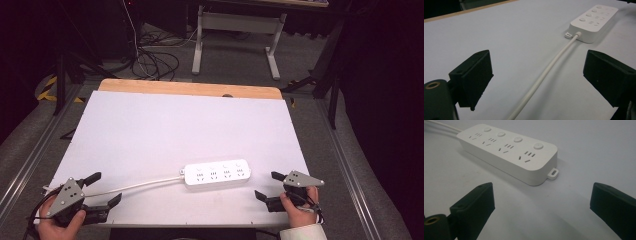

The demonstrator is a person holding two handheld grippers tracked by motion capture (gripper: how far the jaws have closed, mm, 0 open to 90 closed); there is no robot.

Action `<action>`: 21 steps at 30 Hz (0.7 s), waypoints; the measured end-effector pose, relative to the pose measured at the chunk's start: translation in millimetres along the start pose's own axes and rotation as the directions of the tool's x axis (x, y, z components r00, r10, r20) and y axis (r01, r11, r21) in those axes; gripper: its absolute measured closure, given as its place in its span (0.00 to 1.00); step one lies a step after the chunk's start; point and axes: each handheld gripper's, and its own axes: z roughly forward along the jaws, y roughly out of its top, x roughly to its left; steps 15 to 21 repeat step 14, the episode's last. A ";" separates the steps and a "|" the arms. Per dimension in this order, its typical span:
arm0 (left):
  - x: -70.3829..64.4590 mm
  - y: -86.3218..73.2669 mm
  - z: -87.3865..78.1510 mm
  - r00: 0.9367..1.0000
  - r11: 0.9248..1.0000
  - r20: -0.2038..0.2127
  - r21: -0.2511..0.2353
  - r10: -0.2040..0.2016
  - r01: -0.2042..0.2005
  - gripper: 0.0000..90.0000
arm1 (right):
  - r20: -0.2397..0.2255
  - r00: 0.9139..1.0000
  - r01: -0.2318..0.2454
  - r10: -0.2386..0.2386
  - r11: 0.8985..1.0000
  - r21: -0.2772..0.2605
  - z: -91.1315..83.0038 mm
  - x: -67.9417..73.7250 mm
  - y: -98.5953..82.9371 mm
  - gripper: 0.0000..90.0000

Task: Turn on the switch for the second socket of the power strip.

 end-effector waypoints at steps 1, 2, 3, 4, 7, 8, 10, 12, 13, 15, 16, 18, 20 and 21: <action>-0.1 0.0 -0.1 1.000 1.000 0.001 0.000 -0.003 0.003 0.10 | 0.000 1.000 0.001 -0.001 1.000 0.000 0.0 0.1 0.0 0.07; 0.0 0.0 -0.2 1.000 1.000 0.001 0.001 -0.001 0.001 0.10 | 0.000 1.000 0.000 0.000 1.000 0.002 0.0 0.0 0.0 0.07; 0.0 0.1 -0.3 1.000 1.000 0.001 0.001 -0.001 0.001 0.10 | -0.001 1.000 -0.002 0.002 1.000 0.005 0.1 -0.1 -0.2 0.07; 0.0 0.1 -0.3 1.000 1.000 0.001 0.000 -0.001 0.001 0.10 | -0.001 1.000 -0.004 0.004 1.000 0.011 0.3 -0.3 -0.4 0.07; -0.1 0.1 -0.2 1.000 1.000 0.002 0.000 -0.001 0.001 0.10 | -0.002 1.000 -0.006 0.006 1.000 0.016 0.8 -0.1 -0.6 0.07; -0.1 0.1 -0.2 1.000 1.000 0.002 0.000 -0.001 0.001 0.10 | -0.002 1.000 -0.005 0.005 1.000 0.014 0.8 0.1 -0.4 0.07; 0.0 0.1 -0.3 1.000 1.000 0.002 0.001 -0.001 0.001 0.10 | -0.002 1.000 -0.005 0.005 1.000 0.013 0.7 0.2 -0.2 0.07; 0.1 0.0 -0.2 1.000 1.000 0.000 0.000 -0.001 0.001 0.10 | -0.001 1.000 -0.006 0.006 1.000 0.017 0.9 0.0 -0.4 0.07; 0.4 0.2 -0.5 1.000 1.000 -0.006 0.000 0.006 -0.006 0.10 | -0.001 1.000 -0.008 0.008 1.000 0.020 1.1 -0.1 -0.5 0.07; 0.6 0.4 -0.6 1.000 1.000 -0.012 0.000 0.011 -0.011 0.09 | -0.001 1.000 -0.009 0.009 1.000 0.021 1.2 -0.2 -0.7 0.07; 0.6 0.4 -0.6 1.000 1.000 -0.012 0.000 0.011 -0.011 0.09 | -0.001 1.000 -0.009 0.009 1.000 0.021 1.2 -0.2 -0.7 0.07; 0.6 0.4 -0.6 1.000 1.000 -0.012 0.000 0.011 -0.011 0.09 | -0.001 1.000 -0.009 0.009 1.000 0.021 1.2 -0.2 -0.7 0.07; 0.6 0.4 -0.6 1.000 1.000 -0.012 0.000 0.011 -0.011 0.09 | -0.001 1.000 -0.009 0.009 1.000 0.021 1.2 -0.2 -0.7 0.07; 0.6 0.4 -0.6 1.000 1.000 -0.012 0.000 0.011 -0.011 0.09 | -0.001 1.000 -0.009 0.009 1.000 0.021 1.2 -0.2 -0.7 0.07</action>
